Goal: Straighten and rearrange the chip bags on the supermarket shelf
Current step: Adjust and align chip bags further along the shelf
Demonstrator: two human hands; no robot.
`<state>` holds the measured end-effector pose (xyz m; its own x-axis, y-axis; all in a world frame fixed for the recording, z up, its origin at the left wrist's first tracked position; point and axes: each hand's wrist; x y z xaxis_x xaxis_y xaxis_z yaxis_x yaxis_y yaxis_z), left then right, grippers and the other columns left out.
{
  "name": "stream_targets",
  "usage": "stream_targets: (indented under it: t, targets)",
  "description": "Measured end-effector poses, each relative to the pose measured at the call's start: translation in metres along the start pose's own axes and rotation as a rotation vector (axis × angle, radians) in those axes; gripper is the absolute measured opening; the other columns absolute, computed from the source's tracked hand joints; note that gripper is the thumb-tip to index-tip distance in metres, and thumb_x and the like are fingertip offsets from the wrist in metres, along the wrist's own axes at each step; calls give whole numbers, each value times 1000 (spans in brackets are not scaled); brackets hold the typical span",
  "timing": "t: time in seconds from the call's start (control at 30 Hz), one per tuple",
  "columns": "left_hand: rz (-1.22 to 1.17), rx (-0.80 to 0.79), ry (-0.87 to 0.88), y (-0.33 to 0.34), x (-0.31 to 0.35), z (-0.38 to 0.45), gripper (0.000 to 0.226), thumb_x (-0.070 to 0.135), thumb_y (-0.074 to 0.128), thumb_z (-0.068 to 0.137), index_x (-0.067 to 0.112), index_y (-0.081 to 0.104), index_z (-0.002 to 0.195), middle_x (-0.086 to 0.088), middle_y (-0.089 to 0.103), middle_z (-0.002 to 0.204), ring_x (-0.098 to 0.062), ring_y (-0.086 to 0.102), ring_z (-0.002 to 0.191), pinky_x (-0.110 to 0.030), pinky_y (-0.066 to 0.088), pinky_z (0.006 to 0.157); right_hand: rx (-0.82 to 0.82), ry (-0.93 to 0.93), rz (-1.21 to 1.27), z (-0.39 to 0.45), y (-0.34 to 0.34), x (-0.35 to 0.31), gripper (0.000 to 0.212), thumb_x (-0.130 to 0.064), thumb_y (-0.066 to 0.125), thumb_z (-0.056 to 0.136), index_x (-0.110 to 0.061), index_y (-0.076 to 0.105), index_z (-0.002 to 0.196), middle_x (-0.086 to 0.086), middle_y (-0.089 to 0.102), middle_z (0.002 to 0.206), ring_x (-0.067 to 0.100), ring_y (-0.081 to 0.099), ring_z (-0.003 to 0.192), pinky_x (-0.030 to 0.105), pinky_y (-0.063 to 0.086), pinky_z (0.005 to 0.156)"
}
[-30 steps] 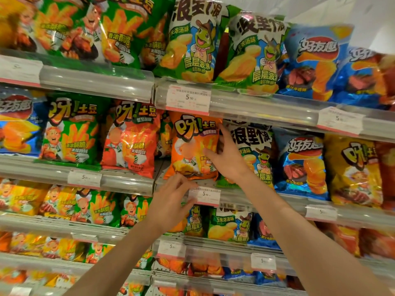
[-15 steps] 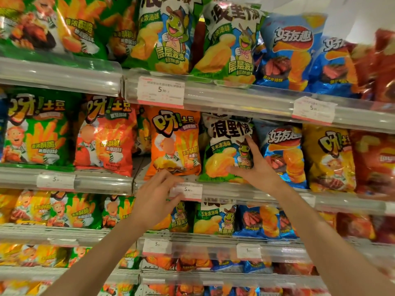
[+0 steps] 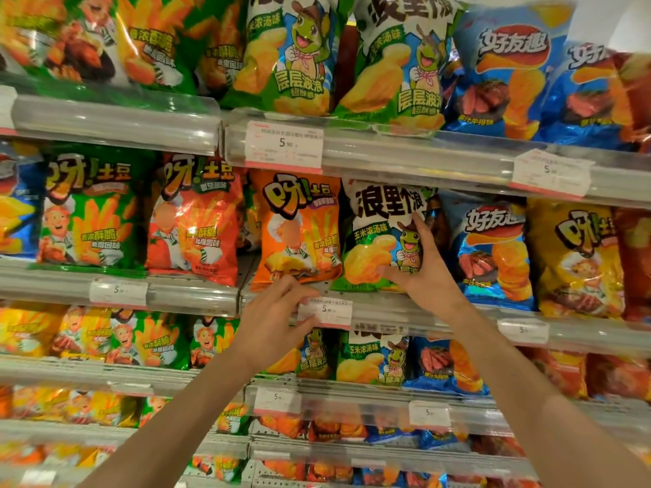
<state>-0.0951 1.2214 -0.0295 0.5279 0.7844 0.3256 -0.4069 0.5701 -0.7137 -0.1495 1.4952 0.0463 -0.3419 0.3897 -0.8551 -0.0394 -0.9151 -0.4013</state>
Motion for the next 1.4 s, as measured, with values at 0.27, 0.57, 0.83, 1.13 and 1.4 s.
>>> stream_targets:
  t: [0.27,0.57,0.83,1.13,1.4]
  targets:
    - [12,-15,-18,2,1,-2,42,36,75,86,27,61,124,9,50,101,-11,54,86,-39,54,66,58,-12,-155,-12,5,-4,110,-29,82,82,-38,6,160,-2,36,159,16,43,141,47,39,117]
    - [68,37,54,17,18,-46,55,48,55,96,16,54,141,-8,49,143,-30,47,126,-42,40,102,231,-134,-715,-110,29,32,81,-62,47,97,-20,21,161,12,8,170,29,6,157,56,17,124]
    - [-99,-44,-130,48,42,-108,56,44,50,99,17,46,148,-10,33,159,-31,32,145,-47,29,116,-23,148,-714,-225,41,103,81,-75,25,93,-33,7,160,-1,3,170,23,6,157,47,13,126]
    - [-171,-212,-440,97,96,-149,57,51,49,96,27,42,148,0,50,144,-20,45,132,-33,36,104,5,352,-569,-276,-20,147,71,-55,50,95,-23,31,156,3,40,158,24,35,147,44,31,118]
    - [-148,-138,-581,159,209,-100,52,37,59,96,21,48,144,-6,54,131,-26,58,114,-40,51,91,-4,346,-505,-266,-158,197,64,-51,50,97,-25,35,154,1,46,148,23,55,127,40,49,97]
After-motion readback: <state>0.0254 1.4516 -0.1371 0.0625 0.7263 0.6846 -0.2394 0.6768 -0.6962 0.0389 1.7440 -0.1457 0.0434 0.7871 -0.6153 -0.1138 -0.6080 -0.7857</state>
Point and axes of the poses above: each hand's wrist, its own z-axis towards the middle knuckle, its own y-axis out of the palm, x = y × z
